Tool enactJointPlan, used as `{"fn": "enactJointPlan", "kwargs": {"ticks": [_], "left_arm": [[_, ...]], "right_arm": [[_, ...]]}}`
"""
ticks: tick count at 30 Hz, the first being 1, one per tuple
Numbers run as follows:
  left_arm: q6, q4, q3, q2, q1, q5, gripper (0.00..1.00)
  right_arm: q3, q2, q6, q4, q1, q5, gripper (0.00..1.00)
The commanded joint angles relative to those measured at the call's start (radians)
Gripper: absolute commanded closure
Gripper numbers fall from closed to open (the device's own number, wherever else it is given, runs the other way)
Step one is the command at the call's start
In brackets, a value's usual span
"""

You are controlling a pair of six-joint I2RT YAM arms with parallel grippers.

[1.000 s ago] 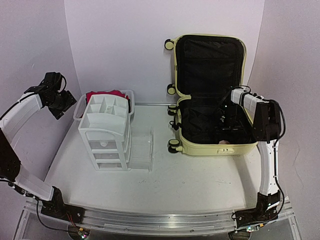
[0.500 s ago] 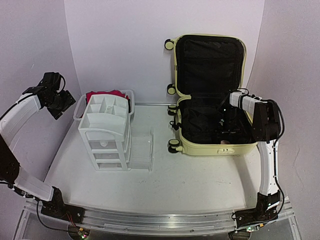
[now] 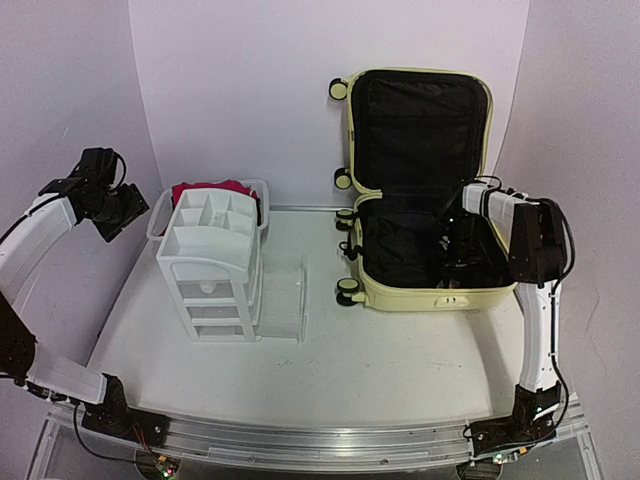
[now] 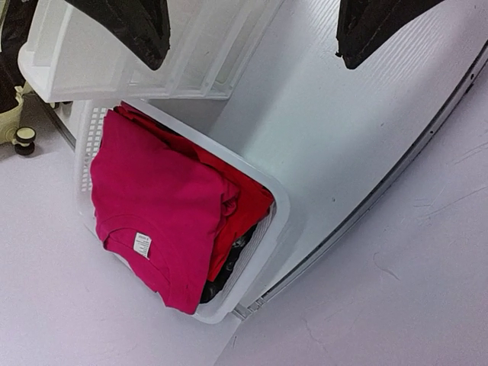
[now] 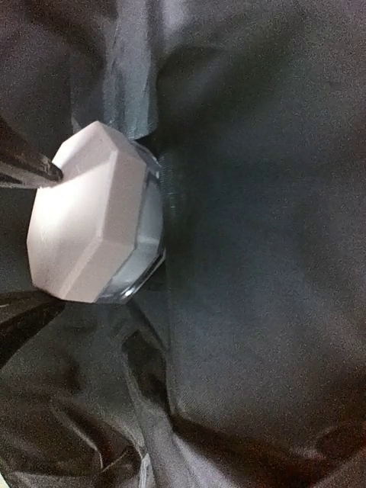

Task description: Open, take out, and arrange the luggage

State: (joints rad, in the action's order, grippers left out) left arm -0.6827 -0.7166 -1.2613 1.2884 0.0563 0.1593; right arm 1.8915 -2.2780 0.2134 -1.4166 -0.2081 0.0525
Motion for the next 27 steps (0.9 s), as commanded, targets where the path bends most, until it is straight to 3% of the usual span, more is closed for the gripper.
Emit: {"fn": "enactJointPlan", "kwargs": {"ticks": [1, 8, 13, 14, 22, 27], "left_arm": [[0.048, 0.005, -0.001, -0.062, -0.001, -0.020, 0.24], [0.060, 0.006, -0.007, -0.091, 0.000, -0.079, 0.24], [0.135, 0.022, -0.018, -0.079, -0.001, -0.090, 0.23], [0.141, 0.017, -0.029, -0.080, -0.001, -0.094, 0.23], [-0.012, 0.020, 0.066, -0.178, 0.000, -0.025, 0.24], [0.006, 0.020, 0.057, -0.175, 0.000, -0.045, 0.25]], "right_arm": [[-0.005, 0.138, 0.013, 0.033, -0.006, 0.042, 0.55], [-0.060, 0.240, 0.052, 0.084, -0.004, 0.020, 0.53], [-0.104, 0.192, 0.110, 0.098, -0.007, -0.008, 0.05], [-0.114, 0.186, 0.124, 0.099, -0.009, -0.005, 0.02], [-0.157, 0.076, 0.101, 0.230, -0.011, 0.016, 0.02], [-0.147, 0.028, 0.091, 0.310, -0.012, 0.049, 0.02]]}}
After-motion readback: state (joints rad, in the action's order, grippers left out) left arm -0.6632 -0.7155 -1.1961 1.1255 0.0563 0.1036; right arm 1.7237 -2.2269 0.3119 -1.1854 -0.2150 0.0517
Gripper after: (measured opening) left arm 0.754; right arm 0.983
